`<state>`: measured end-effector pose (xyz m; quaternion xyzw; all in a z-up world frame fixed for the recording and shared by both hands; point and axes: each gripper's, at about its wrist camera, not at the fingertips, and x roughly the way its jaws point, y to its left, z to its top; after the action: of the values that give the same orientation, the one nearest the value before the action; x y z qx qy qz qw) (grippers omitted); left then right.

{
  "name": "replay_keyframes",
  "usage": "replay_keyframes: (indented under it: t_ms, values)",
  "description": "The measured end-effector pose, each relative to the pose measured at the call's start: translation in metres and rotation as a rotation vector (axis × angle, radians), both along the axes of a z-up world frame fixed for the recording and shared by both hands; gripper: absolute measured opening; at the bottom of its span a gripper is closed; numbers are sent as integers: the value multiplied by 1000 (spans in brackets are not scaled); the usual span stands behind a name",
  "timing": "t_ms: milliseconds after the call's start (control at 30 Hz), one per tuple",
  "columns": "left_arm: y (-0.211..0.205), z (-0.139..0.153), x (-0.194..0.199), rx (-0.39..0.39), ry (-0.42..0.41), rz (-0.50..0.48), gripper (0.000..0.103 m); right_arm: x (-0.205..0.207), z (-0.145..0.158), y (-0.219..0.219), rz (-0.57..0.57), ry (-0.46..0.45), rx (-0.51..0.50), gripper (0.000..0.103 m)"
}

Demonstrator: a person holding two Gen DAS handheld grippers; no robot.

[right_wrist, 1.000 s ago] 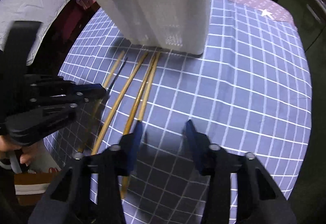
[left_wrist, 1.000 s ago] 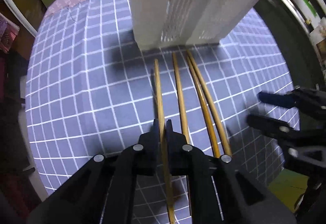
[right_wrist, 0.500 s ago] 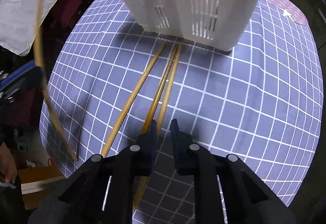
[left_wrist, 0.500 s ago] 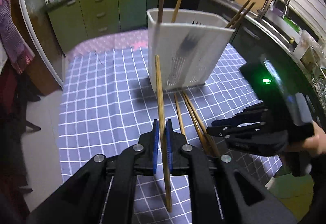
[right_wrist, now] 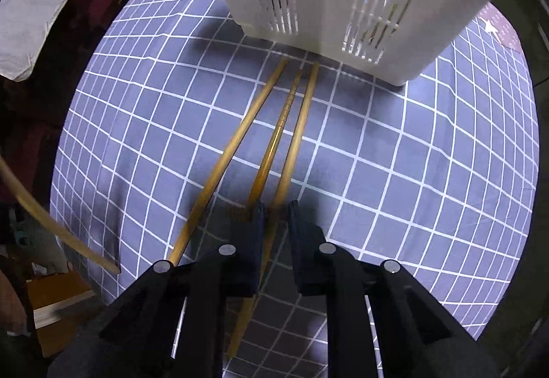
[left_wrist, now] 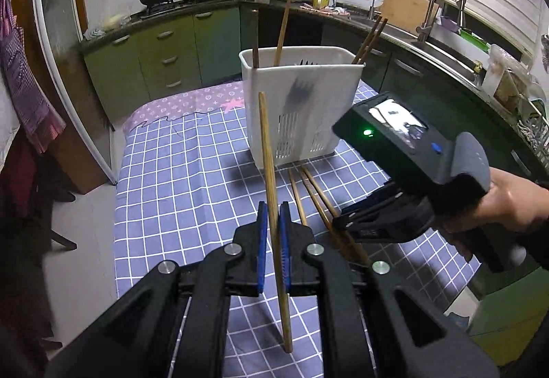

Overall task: Organize utensils
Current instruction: 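Close the left tool on a chopstick and lift it upright, then close the right tool on a chopstick and lift it upright while the left tool holds its chopstick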

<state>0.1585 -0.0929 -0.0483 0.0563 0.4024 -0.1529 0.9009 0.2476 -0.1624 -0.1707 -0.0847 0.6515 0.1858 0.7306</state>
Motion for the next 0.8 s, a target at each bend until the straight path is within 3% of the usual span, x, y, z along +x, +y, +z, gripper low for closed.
replay_keyframes:
  t_ms: [200, 333, 633, 800]
  values:
    - [1, -1, -1, 1, 3, -5, 7, -1, -2, 23, 20, -25, -83, 14]
    - [2, -3, -2, -2, 7, -8, 7, -6, -2, 25, 23, -40, -76, 9]
    - [1, -3, -2, -3, 5, -10, 7, -33, 29, 6, 12, -136, 51, 8]
    - [1, -1, -4, -5, 2, -10, 7, -62, 68, -22, -22, -263, 161, 8]
